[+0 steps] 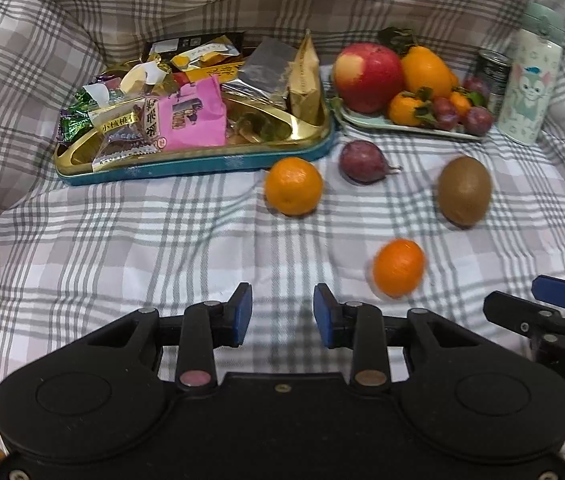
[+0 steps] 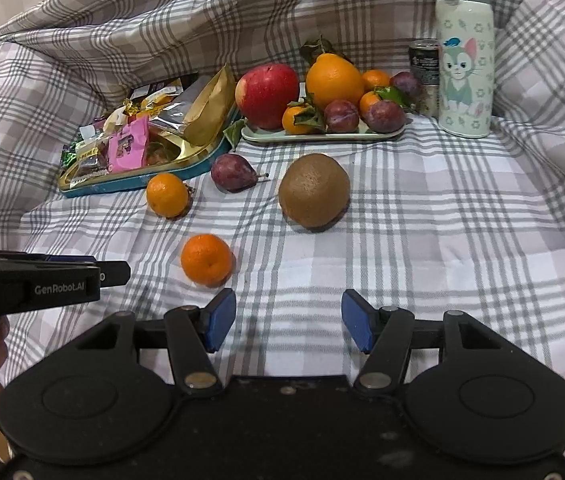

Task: Organize fruits
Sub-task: 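Move both grippers from the tray toward the remaining loose fruit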

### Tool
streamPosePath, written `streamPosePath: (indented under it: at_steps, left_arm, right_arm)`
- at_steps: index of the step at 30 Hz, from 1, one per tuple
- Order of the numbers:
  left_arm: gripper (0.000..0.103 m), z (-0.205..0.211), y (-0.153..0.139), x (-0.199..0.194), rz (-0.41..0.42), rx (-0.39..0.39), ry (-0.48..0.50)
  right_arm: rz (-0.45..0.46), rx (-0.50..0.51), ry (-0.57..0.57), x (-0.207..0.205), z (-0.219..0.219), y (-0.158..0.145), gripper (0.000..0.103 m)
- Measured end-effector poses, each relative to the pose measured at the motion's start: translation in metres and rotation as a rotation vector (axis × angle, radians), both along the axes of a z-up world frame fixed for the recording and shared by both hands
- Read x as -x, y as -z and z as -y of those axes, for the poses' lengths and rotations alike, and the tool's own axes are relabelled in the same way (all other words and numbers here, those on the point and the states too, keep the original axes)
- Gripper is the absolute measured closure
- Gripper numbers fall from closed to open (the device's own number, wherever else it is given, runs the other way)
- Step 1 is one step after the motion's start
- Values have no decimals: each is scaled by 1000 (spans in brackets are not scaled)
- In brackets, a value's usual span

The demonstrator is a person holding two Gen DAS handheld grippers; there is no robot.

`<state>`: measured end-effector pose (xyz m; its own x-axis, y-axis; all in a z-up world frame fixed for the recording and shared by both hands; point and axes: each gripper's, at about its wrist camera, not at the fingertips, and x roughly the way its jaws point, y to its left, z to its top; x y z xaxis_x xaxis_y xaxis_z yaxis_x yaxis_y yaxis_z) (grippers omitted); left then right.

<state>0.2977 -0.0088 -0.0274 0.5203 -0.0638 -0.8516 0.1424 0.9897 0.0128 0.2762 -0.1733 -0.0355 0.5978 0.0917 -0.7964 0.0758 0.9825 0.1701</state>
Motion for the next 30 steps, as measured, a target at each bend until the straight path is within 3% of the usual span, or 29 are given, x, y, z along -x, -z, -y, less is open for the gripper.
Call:
streamPosePath:
  at_steps: [8, 30]
  left_arm:
    - [60, -9, 7, -24, 1, 5, -21]
    - [60, 8, 1, -57, 97, 60, 62]
  right_arm:
    - [27, 4, 2, -27, 0, -1, 40]
    - [60, -3, 70, -63, 17, 3, 40]
